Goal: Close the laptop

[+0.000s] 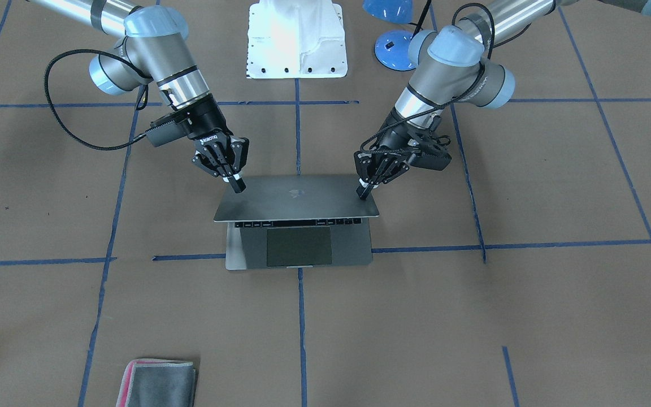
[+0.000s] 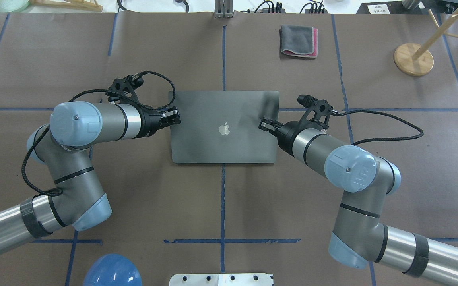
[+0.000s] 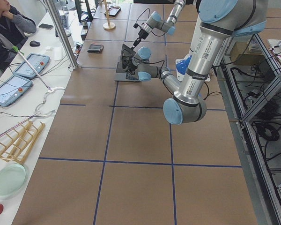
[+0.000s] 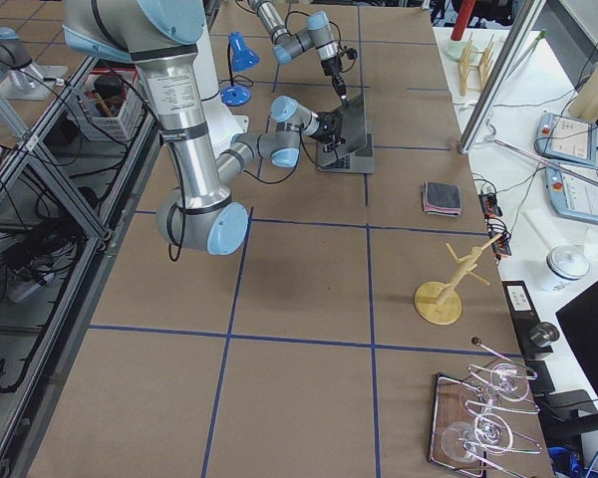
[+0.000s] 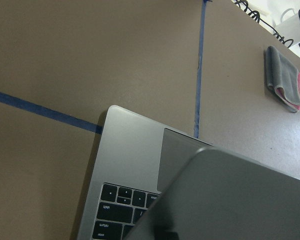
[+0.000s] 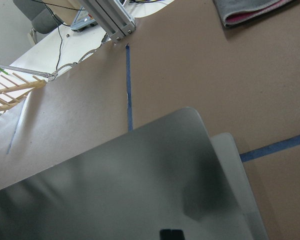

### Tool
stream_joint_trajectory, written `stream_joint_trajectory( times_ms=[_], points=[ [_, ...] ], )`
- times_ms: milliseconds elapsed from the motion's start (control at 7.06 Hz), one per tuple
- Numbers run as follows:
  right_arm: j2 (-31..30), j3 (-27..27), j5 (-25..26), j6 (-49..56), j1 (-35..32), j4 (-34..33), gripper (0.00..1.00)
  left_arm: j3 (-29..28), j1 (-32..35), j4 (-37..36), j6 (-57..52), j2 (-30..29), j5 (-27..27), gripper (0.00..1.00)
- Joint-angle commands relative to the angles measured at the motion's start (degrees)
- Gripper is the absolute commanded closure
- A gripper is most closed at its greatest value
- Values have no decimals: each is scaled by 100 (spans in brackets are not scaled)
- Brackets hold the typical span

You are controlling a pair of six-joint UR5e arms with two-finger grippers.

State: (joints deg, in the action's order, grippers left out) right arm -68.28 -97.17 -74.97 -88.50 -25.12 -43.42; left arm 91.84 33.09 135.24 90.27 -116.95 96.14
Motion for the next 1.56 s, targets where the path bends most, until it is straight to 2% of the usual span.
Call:
stream_joint_trajectory(
  times_ms=[0,283,425,567,709,850,992,1134,1276,1417],
  points=[
    [244,495,0,-1,-45,0,100,-629,13,-6,-53,-370,-208,100],
    [428,1049,0,8,-28,0,100,-1218,-4,11,-71,-503,-218,100],
    [447,1008,-113,8,-71,9,100,-1221,4,29,-80,-521,-209,100],
    [447,912,-671,8,-263,-26,98,-1186,57,11,-80,-539,-140,100],
    [421,763,-929,-1,-378,-165,88,-1108,109,3,-80,-539,-9,98],
    [412,622,-941,8,-379,-637,8,-1029,223,-76,-88,-495,306,40],
    [394,290,-1132,103,-431,-1285,1,-889,285,-381,-80,-460,622,1],
    [385,-70,-1839,183,-676,-2066,1,-470,347,-1315,-193,-373,887,0],
    [377,-474,-2394,592,-957,-2944,1,135,495,-2369,-994,-320,1272,0],
    [359,-931,-2608,1240,-1099,-3762,1,898,584,-3336,-1751,-23,1319,0]
  ],
)
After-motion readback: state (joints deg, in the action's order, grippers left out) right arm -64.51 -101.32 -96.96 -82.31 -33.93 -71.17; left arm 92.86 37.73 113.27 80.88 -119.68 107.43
